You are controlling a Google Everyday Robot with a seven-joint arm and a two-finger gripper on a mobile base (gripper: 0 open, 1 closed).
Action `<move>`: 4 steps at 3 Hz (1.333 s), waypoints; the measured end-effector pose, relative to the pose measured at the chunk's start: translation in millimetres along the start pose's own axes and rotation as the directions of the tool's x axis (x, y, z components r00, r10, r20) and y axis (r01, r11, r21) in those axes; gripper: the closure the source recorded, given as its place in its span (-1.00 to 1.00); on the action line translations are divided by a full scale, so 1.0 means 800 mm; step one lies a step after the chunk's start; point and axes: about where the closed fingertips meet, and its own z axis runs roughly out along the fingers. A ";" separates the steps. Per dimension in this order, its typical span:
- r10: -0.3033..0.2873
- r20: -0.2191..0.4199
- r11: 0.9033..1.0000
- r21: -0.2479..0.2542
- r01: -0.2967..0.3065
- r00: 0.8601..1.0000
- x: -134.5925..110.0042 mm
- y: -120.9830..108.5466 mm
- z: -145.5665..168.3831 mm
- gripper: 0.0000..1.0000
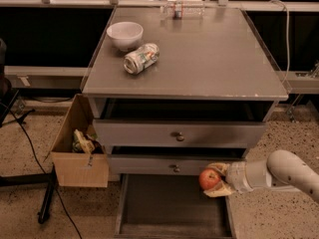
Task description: Place apple into bottom drawer
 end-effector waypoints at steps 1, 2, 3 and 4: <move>0.003 -0.015 1.000 0.002 -0.003 1.000 0.035 -0.016 0.031 1.00; 0.033 -0.030 0.999 -0.020 -0.033 0.999 0.067 -0.018 0.062 1.00; 0.087 -0.062 0.993 -0.075 -0.091 0.994 0.111 -0.007 0.106 1.00; 0.087 -0.062 0.993 -0.075 -0.091 0.994 0.111 -0.007 0.106 1.00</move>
Offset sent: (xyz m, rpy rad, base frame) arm 0.0335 -0.0073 -0.1125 -0.0350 0.0895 -0.0226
